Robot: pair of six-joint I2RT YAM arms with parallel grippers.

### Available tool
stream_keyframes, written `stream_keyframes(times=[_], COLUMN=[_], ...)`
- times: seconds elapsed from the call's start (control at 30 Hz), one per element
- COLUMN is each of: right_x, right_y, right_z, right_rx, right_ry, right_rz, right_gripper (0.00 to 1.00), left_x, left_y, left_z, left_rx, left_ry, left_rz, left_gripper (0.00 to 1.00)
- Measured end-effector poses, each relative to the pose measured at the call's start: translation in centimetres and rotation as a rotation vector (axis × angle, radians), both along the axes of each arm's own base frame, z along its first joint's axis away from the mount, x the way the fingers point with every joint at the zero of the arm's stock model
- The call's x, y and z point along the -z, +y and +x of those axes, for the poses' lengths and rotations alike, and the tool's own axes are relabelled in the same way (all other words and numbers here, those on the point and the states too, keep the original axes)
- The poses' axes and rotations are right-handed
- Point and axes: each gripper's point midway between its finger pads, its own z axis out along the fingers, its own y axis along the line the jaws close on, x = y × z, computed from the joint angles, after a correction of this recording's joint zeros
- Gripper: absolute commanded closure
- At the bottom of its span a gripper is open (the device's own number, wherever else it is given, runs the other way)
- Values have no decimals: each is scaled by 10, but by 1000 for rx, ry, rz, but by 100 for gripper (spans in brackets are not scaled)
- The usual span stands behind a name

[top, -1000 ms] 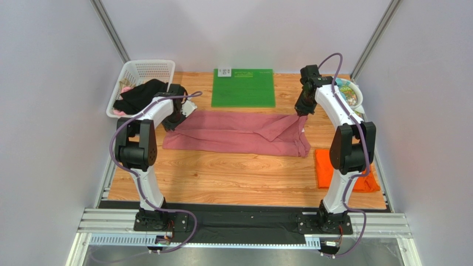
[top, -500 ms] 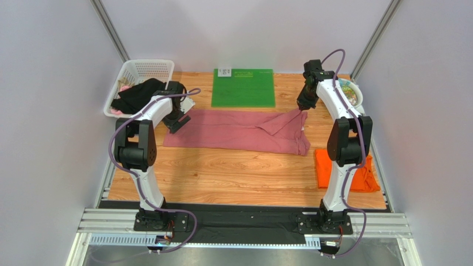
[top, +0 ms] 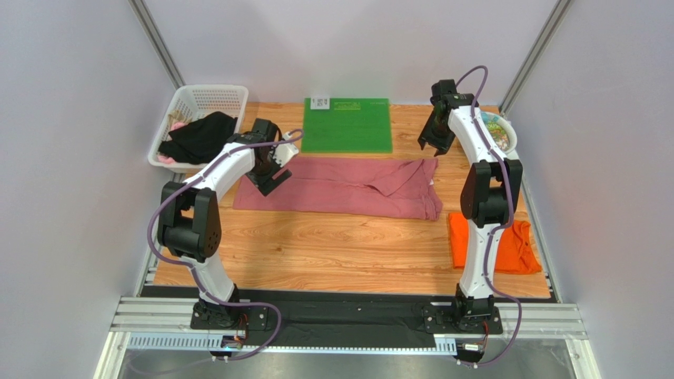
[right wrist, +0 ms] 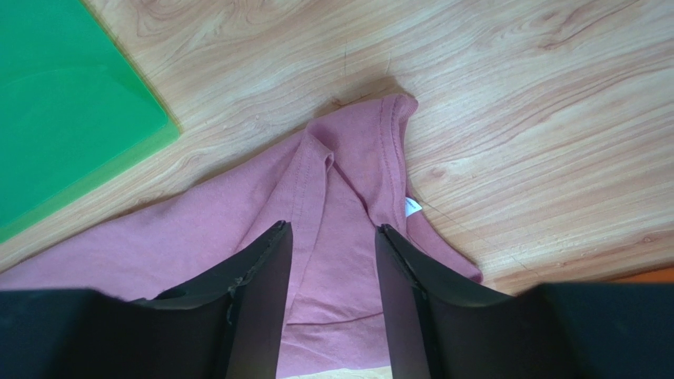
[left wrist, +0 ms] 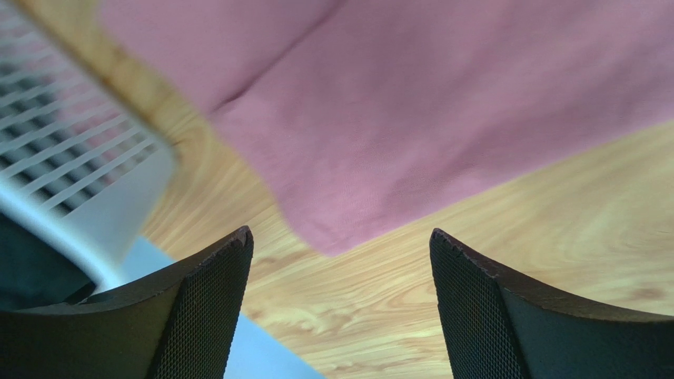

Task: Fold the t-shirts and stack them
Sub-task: Fold the other side of the tshirt into a rectangle

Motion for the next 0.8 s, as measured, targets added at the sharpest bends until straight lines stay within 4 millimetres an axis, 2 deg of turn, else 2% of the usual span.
stream_keyframes(times=[0.1, 0.13, 0.3, 0.4, 0.47, 0.57, 0.8], right_x=[-2, -3, -8, -9, -6, 0, 19], right_y=[1, 4, 15, 27, 34, 43, 52], right_z=[-9, -19, -93, -129, -144, -148, -135], right_rx=[0, -5, -15, -36, -47, -64, -75], right_ry=[6, 2, 39, 44, 54, 65, 91], right_rz=[7, 19, 78, 116, 130, 154, 188], right_gripper=[54, 54, 55, 55, 56, 57, 59], left_x=[17, 22, 49, 62, 65, 61, 53], left_y=[-14, -15, -11, -9, -7, -8, -6], left_z=[-8, -9, -6, -5, -2, 7, 28], left_rx=[35, 35, 20, 13, 10, 7, -7], left_ry=[54, 68, 119, 141, 146, 122, 67], left_rz=[-22, -23, -6, 7, 17, 21, 38], left_gripper=[14, 14, 16, 16, 16, 16, 18])
